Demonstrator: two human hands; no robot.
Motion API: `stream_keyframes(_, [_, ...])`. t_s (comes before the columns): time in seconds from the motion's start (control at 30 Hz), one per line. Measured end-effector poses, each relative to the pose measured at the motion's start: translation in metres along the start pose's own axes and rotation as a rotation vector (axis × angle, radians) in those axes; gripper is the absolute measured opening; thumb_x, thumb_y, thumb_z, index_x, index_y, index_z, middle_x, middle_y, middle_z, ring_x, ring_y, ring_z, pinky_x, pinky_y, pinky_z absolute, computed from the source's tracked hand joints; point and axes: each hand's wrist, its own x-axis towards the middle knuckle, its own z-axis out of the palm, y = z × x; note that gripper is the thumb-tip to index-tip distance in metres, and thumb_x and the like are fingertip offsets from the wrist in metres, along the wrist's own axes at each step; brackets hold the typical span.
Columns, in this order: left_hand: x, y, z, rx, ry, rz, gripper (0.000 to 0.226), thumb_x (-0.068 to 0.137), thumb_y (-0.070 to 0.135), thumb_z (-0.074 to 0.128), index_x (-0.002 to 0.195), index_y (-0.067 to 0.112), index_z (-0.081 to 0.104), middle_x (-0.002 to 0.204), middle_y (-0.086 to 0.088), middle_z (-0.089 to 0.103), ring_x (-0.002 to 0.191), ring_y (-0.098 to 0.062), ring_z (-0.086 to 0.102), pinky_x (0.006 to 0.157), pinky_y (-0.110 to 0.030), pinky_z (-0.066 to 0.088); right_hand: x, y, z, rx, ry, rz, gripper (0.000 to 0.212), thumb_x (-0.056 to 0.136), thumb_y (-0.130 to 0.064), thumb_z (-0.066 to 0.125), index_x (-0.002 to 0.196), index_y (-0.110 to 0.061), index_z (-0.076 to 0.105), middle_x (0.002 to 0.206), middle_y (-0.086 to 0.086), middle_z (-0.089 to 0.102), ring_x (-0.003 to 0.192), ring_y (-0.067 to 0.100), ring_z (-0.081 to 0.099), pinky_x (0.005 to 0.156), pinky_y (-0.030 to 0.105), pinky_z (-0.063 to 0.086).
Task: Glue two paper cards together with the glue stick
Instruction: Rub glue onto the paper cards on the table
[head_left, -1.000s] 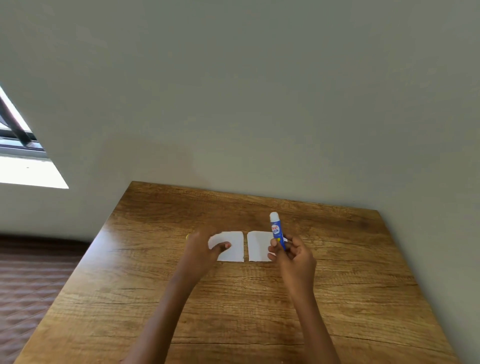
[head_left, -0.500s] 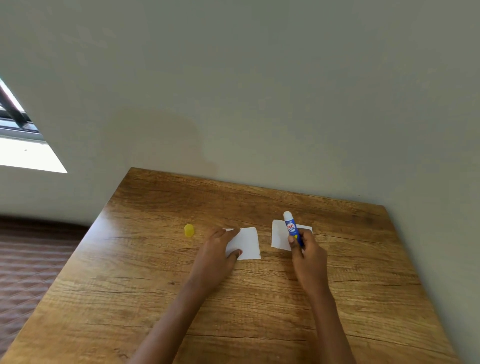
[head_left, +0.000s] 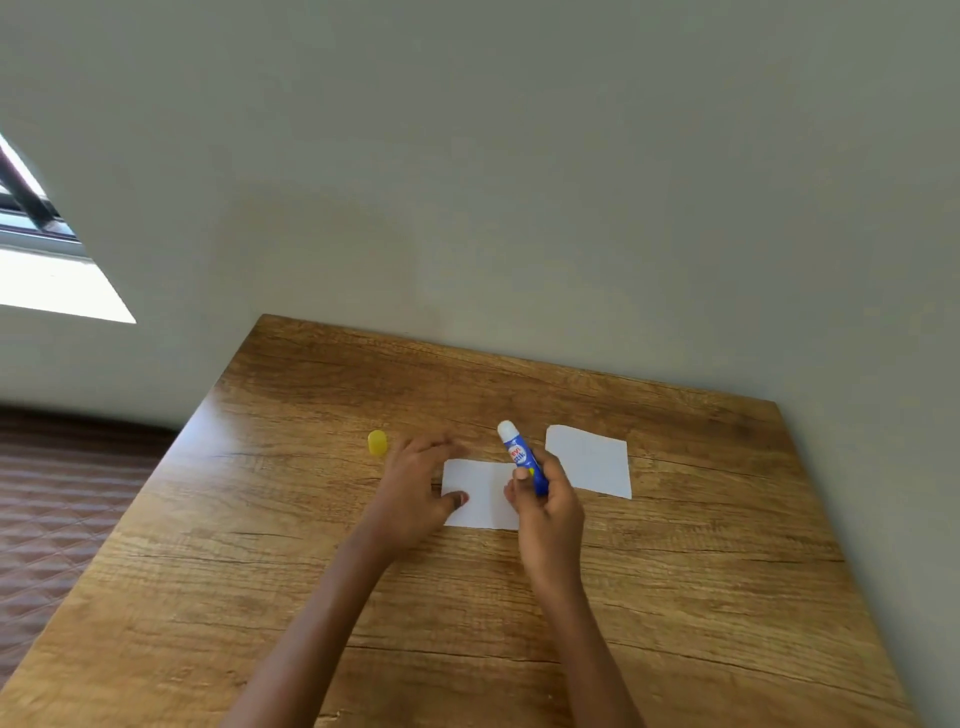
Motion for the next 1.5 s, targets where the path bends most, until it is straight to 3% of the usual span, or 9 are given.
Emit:
stream_keyframes(0.1, [-0.013,-0.012,0.005,0.037,0.052,-0.023,0.052,0.070,0.033,0.076,0.118,0.019,0.062,0.128,0.008,0.054,0.124,-0.010,0.030,0.106,-0.023,0.022,0.005,0.010,0.005,-0.230,-0.030,-0.107,0.022,0.095,-0.021,0.050,0.116,-0.019,0.056,0.093,0.001,0.060,0.079,0.012,0.055,0.068,0.024,0.046])
stream_keyframes(0.23, [-0.016,-0.019,0.008,0.027,0.137,-0.004,0.046,0.069,0.035,0.077,0.111,0.019,0.068,0.122,0.006,0.061,0.121,-0.007,0.033,0.105,-0.024,0.026,0.024,0.004,0.006,-0.290,-0.071,-0.146,0.027,0.095,-0.022,0.049,0.119,-0.010,0.056,0.091,0.001,0.056,0.075,0.008,0.051,0.063,0.015,0.040])
stream_keyframes(0.43, [-0.010,-0.018,0.008,-0.003,0.187,-0.041,0.041,0.065,0.033,0.080,0.102,0.018,0.071,0.118,0.003,0.063,0.116,-0.006,0.038,0.101,-0.023,0.032,0.031,0.001,0.006,-0.175,-0.095,-0.139,0.037,0.091,-0.019,0.059,0.127,-0.023,0.056,0.084,-0.011,0.056,0.071,0.006,0.052,0.060,0.012,0.042])
stream_keyframes(0.63, [-0.013,-0.017,0.008,0.064,0.185,-0.035,0.047,0.071,0.039,0.074,0.112,0.018,0.065,0.121,0.006,0.058,0.119,-0.009,0.041,0.096,-0.019,0.031,0.015,-0.003,0.001,-0.006,-0.130,-0.077,0.031,0.080,-0.005,0.069,0.102,-0.027,0.069,0.095,-0.016,0.067,0.086,-0.006,0.062,0.068,0.010,0.050])
stream_keyframes(0.77, [-0.014,-0.017,0.007,0.045,0.170,-0.040,0.051,0.070,0.041,0.073,0.116,0.022,0.060,0.119,0.009,0.056,0.117,-0.008,0.040,0.095,-0.021,0.035,0.013,-0.005,0.006,-0.068,-0.181,-0.086,0.023,0.077,-0.016,0.074,0.099,-0.018,0.073,0.089,-0.012,0.070,0.084,-0.003,0.063,0.065,0.010,0.050])
stream_keyframes(0.97, [-0.013,-0.017,0.006,0.032,0.163,-0.059,0.056,0.069,0.041,0.073,0.120,0.023,0.056,0.120,0.008,0.055,0.117,-0.008,0.041,0.094,-0.019,0.033,0.016,-0.008,0.017,-0.114,-0.192,-0.079,0.014,0.077,-0.017,0.074,0.090,-0.021,0.073,0.073,-0.010,0.069,0.067,0.001,0.063,0.054,0.011,0.047])
stream_keyframes(1.13, [-0.012,-0.019,0.006,0.040,0.152,-0.058,0.057,0.069,0.042,0.073,0.120,0.023,0.056,0.120,0.009,0.055,0.117,-0.007,0.039,0.095,-0.017,0.031,0.017,-0.007,0.021,-0.147,-0.202,-0.073,0.015,0.077,-0.020,0.073,0.092,-0.018,0.074,0.075,-0.003,0.071,0.067,0.009,0.064,0.056,0.019,0.049])
stream_keyframes(1.33, [-0.012,-0.019,0.007,0.033,0.164,-0.053,0.054,0.069,0.040,0.073,0.117,0.023,0.059,0.119,0.010,0.055,0.116,-0.005,0.039,0.095,-0.017,0.032,0.018,-0.010,0.022,-0.204,-0.213,-0.067,0.019,0.078,-0.020,0.073,0.096,-0.016,0.072,0.071,-0.009,0.065,0.065,0.005,0.060,0.053,0.011,0.047])
stream_keyframes(1.5, [-0.012,-0.018,0.007,0.038,0.165,-0.049,0.055,0.068,0.041,0.074,0.118,0.021,0.059,0.119,0.008,0.056,0.117,-0.008,0.039,0.099,-0.021,0.034,0.020,-0.012,0.018,-0.213,-0.185,-0.095,0.016,0.077,-0.019,0.073,0.093,-0.014,0.074,0.070,-0.003,0.068,0.060,0.003,0.058,0.049,0.009,0.042])
